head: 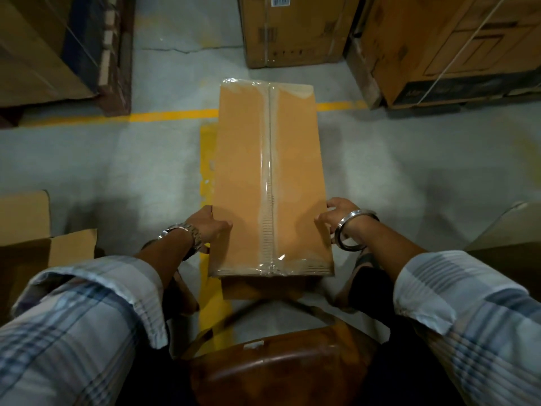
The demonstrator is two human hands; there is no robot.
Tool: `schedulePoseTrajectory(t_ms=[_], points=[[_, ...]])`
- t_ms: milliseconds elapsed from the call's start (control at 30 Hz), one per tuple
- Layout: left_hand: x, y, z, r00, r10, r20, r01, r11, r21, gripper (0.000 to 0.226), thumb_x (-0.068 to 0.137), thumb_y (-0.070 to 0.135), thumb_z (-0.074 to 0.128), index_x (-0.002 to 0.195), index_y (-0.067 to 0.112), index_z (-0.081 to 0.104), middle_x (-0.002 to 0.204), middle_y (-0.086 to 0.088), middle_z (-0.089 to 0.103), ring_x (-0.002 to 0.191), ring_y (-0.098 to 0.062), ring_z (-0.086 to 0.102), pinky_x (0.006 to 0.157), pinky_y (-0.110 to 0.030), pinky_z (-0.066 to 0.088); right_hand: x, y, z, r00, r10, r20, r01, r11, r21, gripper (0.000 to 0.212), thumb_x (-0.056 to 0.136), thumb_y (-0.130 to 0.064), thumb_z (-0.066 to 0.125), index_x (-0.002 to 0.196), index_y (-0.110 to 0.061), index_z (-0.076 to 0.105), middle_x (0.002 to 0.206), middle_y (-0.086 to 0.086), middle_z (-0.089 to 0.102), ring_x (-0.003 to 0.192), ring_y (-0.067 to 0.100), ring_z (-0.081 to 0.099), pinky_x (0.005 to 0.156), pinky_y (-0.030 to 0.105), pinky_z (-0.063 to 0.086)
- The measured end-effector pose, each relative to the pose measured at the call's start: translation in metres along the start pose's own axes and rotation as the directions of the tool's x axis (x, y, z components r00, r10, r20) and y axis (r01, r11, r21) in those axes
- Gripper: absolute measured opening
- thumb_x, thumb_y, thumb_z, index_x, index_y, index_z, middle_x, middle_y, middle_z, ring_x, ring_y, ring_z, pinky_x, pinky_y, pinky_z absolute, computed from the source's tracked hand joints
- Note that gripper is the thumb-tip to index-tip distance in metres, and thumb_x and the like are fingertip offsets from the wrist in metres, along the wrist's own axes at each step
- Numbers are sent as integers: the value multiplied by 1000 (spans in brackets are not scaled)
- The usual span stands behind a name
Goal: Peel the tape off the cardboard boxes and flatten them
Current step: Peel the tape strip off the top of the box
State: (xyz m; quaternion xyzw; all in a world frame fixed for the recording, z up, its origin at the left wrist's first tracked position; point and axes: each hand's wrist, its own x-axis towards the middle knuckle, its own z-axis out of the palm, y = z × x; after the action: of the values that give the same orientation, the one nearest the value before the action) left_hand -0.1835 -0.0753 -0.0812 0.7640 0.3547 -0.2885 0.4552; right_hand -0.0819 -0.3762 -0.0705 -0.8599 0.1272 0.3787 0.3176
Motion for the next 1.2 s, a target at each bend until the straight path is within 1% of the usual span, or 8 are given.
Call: schedulePoseTrajectory(t_ms=[133,233,400,567,667,767,900,1200], points=[[-11,-7,1,996,-41,82,33,995,94,53,91,41,70,131,15,48,117,-14,61,98,-35,66,65,-47,62,-10,13,5,998,26,61,-20,996,-92,35,78,-27,77,109,-14,65,108,15,68,95,38,68,83,56,59],[-20,-9,3,989,-89,115,73,988,134,52,91,38,71,130,11,49,125,-17,58,100,-41,66,71,-55,62,-24,18,5,992,74,104,-62,992,-112,28,85,-18,75,109,-7,65,105,21,68,94,42,69,82,58,59],[-35,-25,3,954,-191,230,157,975,158,55,93,36,70,131,3,49,125,-21,61,97,-37,71,73,-52,62,-38,33,13,968,174,181,-142,974,-178,40,61,-1,80,98,-2,65,100,27,70,80,45,74,70,57,61],[-45,-43,3,938,-202,282,187,979,79,47,95,22,68,132,-1,48,124,-20,61,95,-31,74,80,-54,61,-45,42,19,980,124,156,-106,987,-123,26,77,-10,77,97,-6,60,103,23,72,95,43,72,85,55,60],[-46,-53,-1,931,-209,300,207,978,37,60,94,0,62,148,10,38,129,-17,63,93,-28,75,79,-53,61,-38,49,22,973,159,168,-145,985,-95,52,46,1,82,95,-1,63,91,30,73,84,50,72,82,62,56],[-48,-60,-4,942,-196,272,199,980,17,72,93,-8,56,153,24,32,121,-17,69,83,-22,76,72,-45,62,-48,48,23,975,147,167,-147,989,-11,42,68,13,75,92,-16,57,101,34,68,88,50,72,84,62,56],[-46,-67,-2,968,-158,195,163,987,-11,66,92,-7,62,148,21,41,101,-14,75,82,-21,74,74,-40,61,-45,48,22,964,164,210,-174,984,31,66,79,20,64,120,-31,54,106,30,66,90,43,72,73,49,62],[-39,-55,-5,985,-30,167,58,984,-166,36,94,-4,61,126,10,56,92,-11,74,79,-20,71,68,-34,58,-28,51,12,997,70,-44,-63,987,151,68,68,23,62,117,-24,65,80,19,66,74,40,66,64,43,53]])
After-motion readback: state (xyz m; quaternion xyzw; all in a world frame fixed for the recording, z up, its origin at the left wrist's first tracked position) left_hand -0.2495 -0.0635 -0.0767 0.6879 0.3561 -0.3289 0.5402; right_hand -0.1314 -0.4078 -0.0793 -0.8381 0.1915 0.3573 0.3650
